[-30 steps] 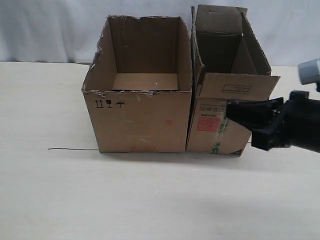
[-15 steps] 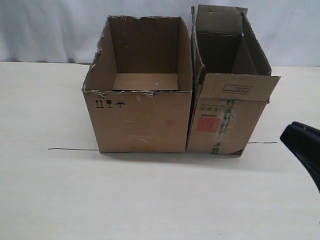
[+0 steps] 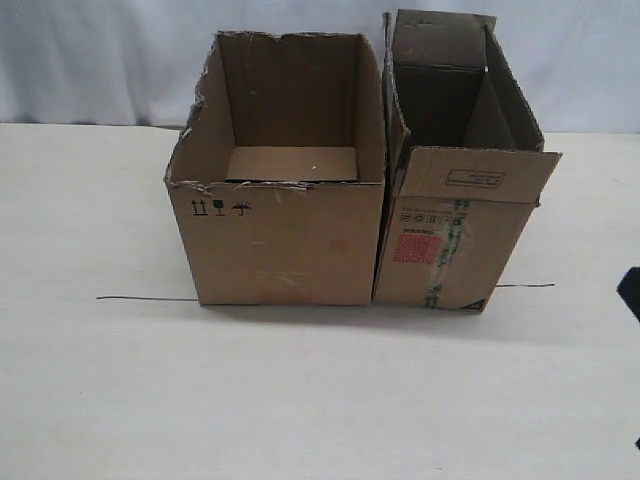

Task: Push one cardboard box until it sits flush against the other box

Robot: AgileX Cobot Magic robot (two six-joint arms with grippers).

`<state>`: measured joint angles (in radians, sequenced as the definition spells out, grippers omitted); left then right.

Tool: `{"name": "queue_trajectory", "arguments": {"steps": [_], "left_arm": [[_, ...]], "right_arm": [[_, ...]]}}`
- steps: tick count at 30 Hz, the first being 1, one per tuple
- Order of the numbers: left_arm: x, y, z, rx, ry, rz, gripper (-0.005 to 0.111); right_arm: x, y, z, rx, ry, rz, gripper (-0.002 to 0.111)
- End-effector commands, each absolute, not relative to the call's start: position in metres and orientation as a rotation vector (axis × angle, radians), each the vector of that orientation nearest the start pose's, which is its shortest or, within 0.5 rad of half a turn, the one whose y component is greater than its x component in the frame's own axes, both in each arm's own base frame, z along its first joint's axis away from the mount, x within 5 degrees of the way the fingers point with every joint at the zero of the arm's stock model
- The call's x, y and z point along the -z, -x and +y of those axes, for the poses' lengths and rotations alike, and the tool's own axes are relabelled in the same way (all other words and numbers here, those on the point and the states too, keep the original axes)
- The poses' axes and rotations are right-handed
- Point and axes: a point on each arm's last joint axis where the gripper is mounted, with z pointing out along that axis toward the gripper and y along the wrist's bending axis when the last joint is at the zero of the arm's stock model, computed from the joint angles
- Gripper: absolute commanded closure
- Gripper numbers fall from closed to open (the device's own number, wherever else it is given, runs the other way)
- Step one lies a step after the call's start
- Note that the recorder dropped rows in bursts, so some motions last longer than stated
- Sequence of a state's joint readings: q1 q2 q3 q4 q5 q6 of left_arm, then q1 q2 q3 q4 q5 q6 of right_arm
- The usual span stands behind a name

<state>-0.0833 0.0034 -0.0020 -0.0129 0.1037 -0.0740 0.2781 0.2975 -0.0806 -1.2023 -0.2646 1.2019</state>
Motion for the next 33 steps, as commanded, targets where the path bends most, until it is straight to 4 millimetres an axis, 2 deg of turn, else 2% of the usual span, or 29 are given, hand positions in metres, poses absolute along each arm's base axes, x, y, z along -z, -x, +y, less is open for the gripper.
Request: {"name": "queue_trajectory", "arguments": {"steps": [1,5,7,24,25,26,30,33], "left_arm": [[-0.204,-0.056,-0.005,0.140,0.000,1.583,0.107],[-0.204,-0.056,-0.005,0.140,0.000,1.583,0.107],[-0.204,-0.056,-0.005,0.140,0.000,1.583,0.107],[-0.204,-0.056,-0.005,0.140,0.000,1.582,0.107],[-0.204,-0.056,-0.005,0.140,0.000,1.582,0.107],[-0.204,-0.056,-0.005,0.140,0.000,1.582,0.107],[-0.204,-0.056,-0.005,0.140,0.000,1.582,0.107],[-0.204,-0.056,-0.005,0.140,0.000,1.582,0.107]], "right_arm": [[-0.217,-0.062,0.028,-0.308,0.306,1.531,0.103],[-0.215,-0.053,0.021,-0.251,0.270,1.446,0.103],[-0.214,-0.054,0.017,-0.243,0.213,1.466,0.103],[-0.212,-0.055,0.014,-0.143,0.256,1.474,0.103],[-0.210,-0.055,0.012,-0.158,0.218,1.501,0.103],[-0.208,-0.055,0.012,-0.108,0.254,1.519,0.103],[-0.206,-0.054,0.015,-0.105,0.315,1.528,0.103],[-0.206,-0.055,0.015,-0.118,0.289,1.536,0.103]]}}
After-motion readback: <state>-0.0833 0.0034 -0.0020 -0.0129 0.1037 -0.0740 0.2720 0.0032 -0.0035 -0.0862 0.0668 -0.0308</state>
